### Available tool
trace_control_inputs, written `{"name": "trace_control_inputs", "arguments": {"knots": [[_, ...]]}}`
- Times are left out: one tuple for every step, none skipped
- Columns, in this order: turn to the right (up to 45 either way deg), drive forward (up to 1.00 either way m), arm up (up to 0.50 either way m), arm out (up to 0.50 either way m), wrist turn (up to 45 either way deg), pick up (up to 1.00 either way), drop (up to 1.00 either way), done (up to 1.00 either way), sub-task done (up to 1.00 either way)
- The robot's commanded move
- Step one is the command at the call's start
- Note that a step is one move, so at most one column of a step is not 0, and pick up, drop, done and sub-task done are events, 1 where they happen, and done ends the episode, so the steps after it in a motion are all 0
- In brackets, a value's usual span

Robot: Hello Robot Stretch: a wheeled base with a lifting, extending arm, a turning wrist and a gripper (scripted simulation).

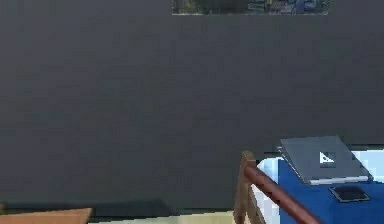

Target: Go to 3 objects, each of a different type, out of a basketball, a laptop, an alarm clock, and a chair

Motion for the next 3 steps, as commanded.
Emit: {"name": "trace_control_inputs", "arguments": {"knots": [[36.0, 0.00, 0.00, 0.00, 0.0, 0.00, 0.00, 0.00, 0.00], [0.0, 0.00, 0.00, 0.00, 0.0, 0.00, 0.00, 0.00, 1.00], [45.0, 0.00, 0.00, 0.00, 0.0, 0.00, 0.00, 0.00, 0.00]]}}
